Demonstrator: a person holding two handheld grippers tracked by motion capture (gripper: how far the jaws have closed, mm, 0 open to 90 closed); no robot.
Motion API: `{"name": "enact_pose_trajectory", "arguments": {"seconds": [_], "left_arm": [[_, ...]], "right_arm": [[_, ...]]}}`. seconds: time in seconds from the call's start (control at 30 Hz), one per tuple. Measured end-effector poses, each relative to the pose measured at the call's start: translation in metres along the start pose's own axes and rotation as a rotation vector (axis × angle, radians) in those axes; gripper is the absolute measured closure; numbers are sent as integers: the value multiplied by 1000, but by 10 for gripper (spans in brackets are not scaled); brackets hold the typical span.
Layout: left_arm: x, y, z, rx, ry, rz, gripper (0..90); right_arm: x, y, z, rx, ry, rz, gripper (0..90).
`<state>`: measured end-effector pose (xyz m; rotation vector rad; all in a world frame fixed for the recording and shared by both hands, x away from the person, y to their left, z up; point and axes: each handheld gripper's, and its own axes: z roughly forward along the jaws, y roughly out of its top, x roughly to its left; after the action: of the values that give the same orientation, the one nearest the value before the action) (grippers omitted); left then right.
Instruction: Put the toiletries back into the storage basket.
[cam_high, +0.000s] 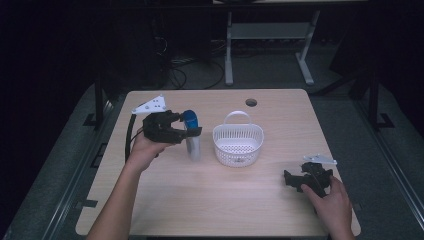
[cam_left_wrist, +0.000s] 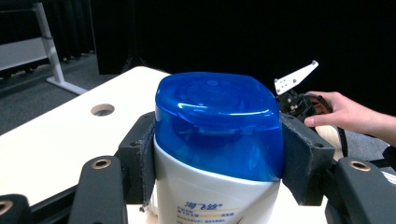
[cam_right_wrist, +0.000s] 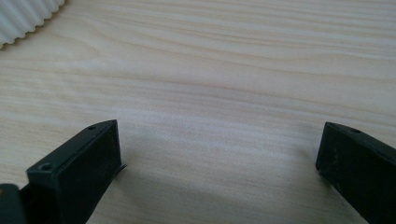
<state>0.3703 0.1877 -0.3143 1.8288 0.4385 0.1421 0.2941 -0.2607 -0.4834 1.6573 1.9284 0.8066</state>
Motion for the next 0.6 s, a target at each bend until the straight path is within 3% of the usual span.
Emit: {"name": "enact_pose_trajectory", "arguments": {"seconds": [0.6], "left_arm": [[5, 21, 9, -26, -3, -2, 375]], "right_arm": [[0, 0, 0, 0, 0, 0, 0]]}}
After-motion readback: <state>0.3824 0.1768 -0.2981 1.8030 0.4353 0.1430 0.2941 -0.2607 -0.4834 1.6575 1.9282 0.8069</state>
